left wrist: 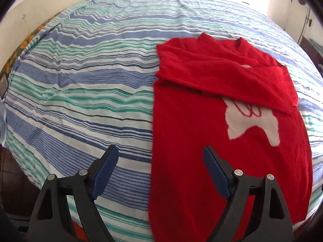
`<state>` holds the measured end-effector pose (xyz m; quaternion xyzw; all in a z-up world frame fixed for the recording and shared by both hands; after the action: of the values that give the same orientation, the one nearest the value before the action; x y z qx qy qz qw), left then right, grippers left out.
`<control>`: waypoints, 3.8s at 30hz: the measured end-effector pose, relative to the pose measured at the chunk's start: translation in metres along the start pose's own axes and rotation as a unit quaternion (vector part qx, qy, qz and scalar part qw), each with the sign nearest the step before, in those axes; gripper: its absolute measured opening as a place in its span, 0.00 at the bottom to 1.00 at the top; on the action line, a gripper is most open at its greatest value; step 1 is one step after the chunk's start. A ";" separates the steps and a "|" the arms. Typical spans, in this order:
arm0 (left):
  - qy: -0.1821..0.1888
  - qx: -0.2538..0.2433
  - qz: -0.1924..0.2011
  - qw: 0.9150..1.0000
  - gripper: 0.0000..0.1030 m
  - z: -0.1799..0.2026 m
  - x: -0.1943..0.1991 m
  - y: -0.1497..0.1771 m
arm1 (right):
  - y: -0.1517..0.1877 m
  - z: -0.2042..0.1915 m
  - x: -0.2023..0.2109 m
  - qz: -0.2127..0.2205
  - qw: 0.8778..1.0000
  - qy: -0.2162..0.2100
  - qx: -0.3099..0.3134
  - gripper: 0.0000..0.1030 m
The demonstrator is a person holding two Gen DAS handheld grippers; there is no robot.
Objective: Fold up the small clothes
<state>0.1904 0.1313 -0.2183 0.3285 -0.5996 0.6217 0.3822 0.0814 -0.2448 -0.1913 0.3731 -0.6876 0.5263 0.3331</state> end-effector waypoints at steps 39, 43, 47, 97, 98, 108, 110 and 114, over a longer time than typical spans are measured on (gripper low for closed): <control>0.355 0.149 -0.094 0.918 0.05 0.015 0.046 0.031 | 0.015 -0.036 0.002 -0.134 0.972 -0.186 -0.049 0.05; 0.368 0.184 -0.069 0.909 0.05 0.015 0.016 -0.051 | -0.058 -0.027 -0.011 -0.086 0.975 -0.186 -0.087 0.05; 0.349 0.218 -0.074 0.908 0.05 0.018 -0.046 -0.122 | -0.146 -0.025 -0.058 -0.052 0.982 -0.153 -0.093 0.05; 0.208 0.116 -0.056 0.970 0.09 0.026 -0.113 -0.140 | -0.045 0.019 -0.082 -0.044 0.987 -0.072 -0.133 0.72; 0.201 0.089 -0.047 0.974 0.09 0.041 -0.097 -0.150 | -0.044 0.021 -0.080 -0.040 0.988 -0.072 -0.133 0.72; 0.278 -0.106 -0.033 0.954 0.10 0.303 -0.045 -0.149 | -0.045 0.056 -0.053 0.008 0.982 -0.077 -0.171 0.72; 0.300 -0.106 -0.054 0.947 0.17 0.336 -0.067 -0.124 | -0.042 0.060 -0.047 0.014 0.983 -0.074 -0.169 0.72; 0.285 -0.080 -0.123 0.947 0.27 0.340 -0.084 -0.079 | -0.034 0.071 -0.039 0.013 0.982 -0.062 -0.178 0.72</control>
<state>0.2833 -0.2150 -0.2295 0.1771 -0.4678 0.5878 0.6358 0.1252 -0.3135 -0.2242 0.3307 -0.7947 0.3752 0.3440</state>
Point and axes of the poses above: each gripper's, at about its wrist camera, not at the fingertips, and x roughly against the way its jaws point, z to its right, y to its underside, the point moved 8 cm from there along -x, roughly the way its jaws point, and after that the axes turned 11 degrees about y, right-handed, at the moved point
